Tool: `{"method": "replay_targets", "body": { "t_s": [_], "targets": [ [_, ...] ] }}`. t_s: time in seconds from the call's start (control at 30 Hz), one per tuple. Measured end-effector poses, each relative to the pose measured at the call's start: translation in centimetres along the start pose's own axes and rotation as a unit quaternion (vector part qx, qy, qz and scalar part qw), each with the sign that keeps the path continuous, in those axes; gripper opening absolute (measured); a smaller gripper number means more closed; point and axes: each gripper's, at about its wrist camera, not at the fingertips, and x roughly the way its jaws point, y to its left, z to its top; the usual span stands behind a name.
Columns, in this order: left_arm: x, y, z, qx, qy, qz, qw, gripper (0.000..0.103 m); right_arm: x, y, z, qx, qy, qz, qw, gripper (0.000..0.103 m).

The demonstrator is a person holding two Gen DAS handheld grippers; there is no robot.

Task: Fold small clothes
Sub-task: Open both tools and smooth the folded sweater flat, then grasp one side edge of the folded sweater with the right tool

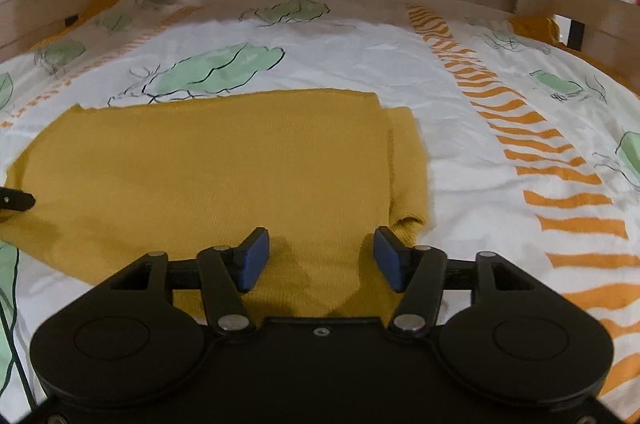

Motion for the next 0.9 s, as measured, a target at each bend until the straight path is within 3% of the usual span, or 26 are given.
{"method": "replay_targets", "body": {
  "t_s": [0.2, 0.33, 0.5, 0.7, 0.9],
  "targets": [
    [-0.9, -1.2, 0.9, -0.006, 0.004, 0.026, 0.9996, 0.03, 0.2, -2.3, -0.8, 0.064, -0.007, 0.04, 0.997, 0.075],
    [-1.8, -3.1, 3.0, -0.015, -0.022, 0.018, 0.9995, 0.03, 0.2, -2.3, -1.0, 0.065, -0.01, 0.048, 0.997, 0.079],
    [-0.4, -6.3, 6.0, 0.0, -0.023, 0.013, 0.9996, 0.031, 0.0, -2.7, -1.2, 0.077, -0.015, 0.059, 0.995, 0.079],
    [3.9, -9.1, 7.7, -0.006, 0.01, 0.011, 0.9999, 0.031, 0.0, -3.7, -1.4, 0.106, -0.022, 0.08, 0.991, 0.079],
    [7.3, -10.3, 6.4, 0.015, 0.051, 0.033, 0.998, 0.031, 0.0, -4.5, -1.6, 0.134, -0.027, 0.099, 0.986, 0.079]
  ]
}}
